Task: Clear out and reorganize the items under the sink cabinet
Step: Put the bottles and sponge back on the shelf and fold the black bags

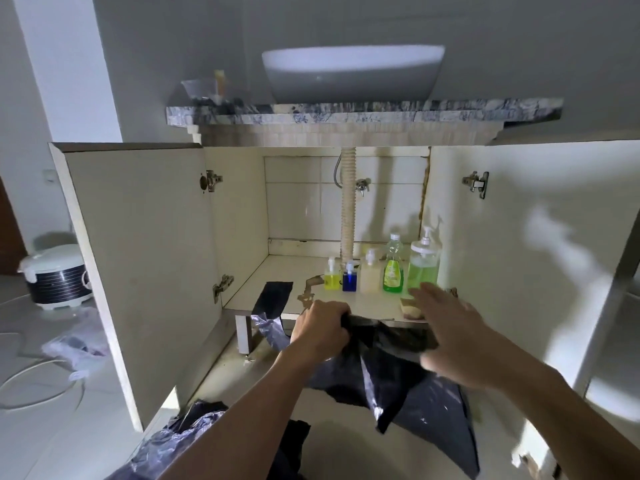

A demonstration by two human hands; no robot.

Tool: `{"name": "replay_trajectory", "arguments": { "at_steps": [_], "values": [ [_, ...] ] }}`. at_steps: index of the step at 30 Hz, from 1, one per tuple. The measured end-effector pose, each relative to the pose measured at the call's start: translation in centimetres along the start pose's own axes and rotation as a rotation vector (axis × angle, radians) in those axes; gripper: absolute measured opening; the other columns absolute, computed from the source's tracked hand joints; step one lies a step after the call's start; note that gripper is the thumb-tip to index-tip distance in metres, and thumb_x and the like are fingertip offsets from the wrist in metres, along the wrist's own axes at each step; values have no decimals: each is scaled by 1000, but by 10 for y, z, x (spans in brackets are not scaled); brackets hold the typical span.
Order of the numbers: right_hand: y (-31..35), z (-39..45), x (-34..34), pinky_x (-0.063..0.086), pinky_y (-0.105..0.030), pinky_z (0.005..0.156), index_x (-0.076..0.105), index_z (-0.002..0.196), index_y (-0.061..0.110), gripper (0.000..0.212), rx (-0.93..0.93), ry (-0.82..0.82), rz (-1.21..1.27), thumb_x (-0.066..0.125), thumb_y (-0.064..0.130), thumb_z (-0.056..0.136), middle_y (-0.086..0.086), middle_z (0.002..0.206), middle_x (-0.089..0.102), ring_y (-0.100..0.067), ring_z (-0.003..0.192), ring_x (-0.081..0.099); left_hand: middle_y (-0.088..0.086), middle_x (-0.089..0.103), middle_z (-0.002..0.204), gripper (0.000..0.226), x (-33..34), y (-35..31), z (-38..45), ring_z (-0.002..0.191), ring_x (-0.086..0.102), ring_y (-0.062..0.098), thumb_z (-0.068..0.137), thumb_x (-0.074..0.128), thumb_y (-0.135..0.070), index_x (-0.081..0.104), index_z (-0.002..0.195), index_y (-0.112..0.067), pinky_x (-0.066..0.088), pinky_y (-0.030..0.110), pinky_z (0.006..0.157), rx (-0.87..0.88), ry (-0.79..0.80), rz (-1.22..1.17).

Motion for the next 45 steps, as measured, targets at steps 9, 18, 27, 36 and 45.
{"name": "replay_trajectory", "arguments": {
  "at_steps": [9,18,27,36,45],
  "values": [
    [-13,31,88,48,-37,87,52,120,14,34,149,-71,-151,51,29,90,-6,119,57,-29,106,61,2,57,89,13,39,-20,-11,86,57,16,87,55,-10,65,95,-12,44,23,73,102,273,47],
    [-86,53,78,53,-33,75,65,106,17,35,317,-104,33,43,3,82,-8,101,68,-27,91,65,7,68,109,26,88,58,-23,99,66,25,88,55,-8,66,111,-12,54,36,89,-72,490,322],
    [-97,60,57,49,-32,67,59,85,6,16,372,-134,28,44,5,81,-5,75,56,-28,74,57,9,47,141,76,118,36,-25,122,49,23,83,51,-64,38,138,-14,42,35,100,-130,734,-296],
    [-89,52,43,36,-24,56,63,100,11,29,335,-167,70,44,2,80,-1,88,50,-23,80,51,5,63,124,43,137,11,-29,111,61,27,81,67,-29,60,122,-21,51,37,93,-37,556,175],
    [-103,59,74,30,-26,51,51,77,13,4,215,325,-63,55,11,75,-2,72,51,-16,61,45,14,67,105,19,92,31,8,97,61,33,87,47,-19,62,98,-15,46,35,77,-26,232,137]
  ]
}}
Point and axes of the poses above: each hand's wrist, its own z-axis towards the middle knuckle, its own x-axis out of the palm, y = z × x, the point moved 9 cm from there along z, towards the middle knuckle
